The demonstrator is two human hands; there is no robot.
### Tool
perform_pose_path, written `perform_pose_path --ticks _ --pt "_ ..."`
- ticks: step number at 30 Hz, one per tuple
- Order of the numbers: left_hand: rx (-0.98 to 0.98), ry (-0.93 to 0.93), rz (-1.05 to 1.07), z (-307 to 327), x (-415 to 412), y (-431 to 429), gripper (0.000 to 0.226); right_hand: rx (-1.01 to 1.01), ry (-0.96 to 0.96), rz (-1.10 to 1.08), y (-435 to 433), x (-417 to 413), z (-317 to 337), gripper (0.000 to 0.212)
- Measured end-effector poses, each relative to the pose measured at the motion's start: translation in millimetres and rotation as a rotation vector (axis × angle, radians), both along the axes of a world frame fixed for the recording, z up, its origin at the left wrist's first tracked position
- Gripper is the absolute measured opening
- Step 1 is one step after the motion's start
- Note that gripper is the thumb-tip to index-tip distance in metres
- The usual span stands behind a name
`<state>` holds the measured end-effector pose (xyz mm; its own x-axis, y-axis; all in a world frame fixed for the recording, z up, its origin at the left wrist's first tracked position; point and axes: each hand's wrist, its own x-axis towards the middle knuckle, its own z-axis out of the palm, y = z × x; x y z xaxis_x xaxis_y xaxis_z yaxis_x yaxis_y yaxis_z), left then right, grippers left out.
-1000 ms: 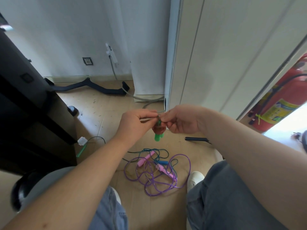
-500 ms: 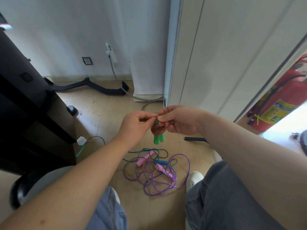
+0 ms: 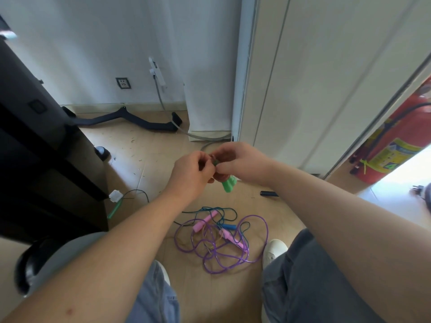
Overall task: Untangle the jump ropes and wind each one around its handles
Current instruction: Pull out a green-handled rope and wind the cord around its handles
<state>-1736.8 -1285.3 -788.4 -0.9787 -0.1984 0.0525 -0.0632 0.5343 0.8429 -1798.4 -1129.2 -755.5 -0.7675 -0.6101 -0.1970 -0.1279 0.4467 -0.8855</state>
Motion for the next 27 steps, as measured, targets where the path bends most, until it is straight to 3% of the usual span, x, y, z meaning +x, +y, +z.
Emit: perform_pose_path --ticks 4,12,16,18,23,27 --pt "-0.212 0.027 -0.117 1 -1 -4 0.011 0.061 -0.064 0.026 0 1 3 0.016" --pt "-0.272 -0.010 -0.060 3 -5 -14 0.007 0.107 -0.067 0.044 2 2 -1 0.005" --pt "-0.320 -0.015 -0.018 0 -7 -15 0.011 0.089 -0.087 0.071 1 5 1 0.014" --pt "-0.235 -0.057 -0.014 0 -6 -12 0.010 0.061 -0.093 0.065 1 5 1 0.017" --pt "0.302 -0.179 0.037 8 -5 -7 0.010 0.054 -0.009 0.063 6 6 -2 0.018" --pt "0.433 -0.173 0.130 10 -5 -7 0.019 -0.036 0.038 0.033 1 11 0 0.021"
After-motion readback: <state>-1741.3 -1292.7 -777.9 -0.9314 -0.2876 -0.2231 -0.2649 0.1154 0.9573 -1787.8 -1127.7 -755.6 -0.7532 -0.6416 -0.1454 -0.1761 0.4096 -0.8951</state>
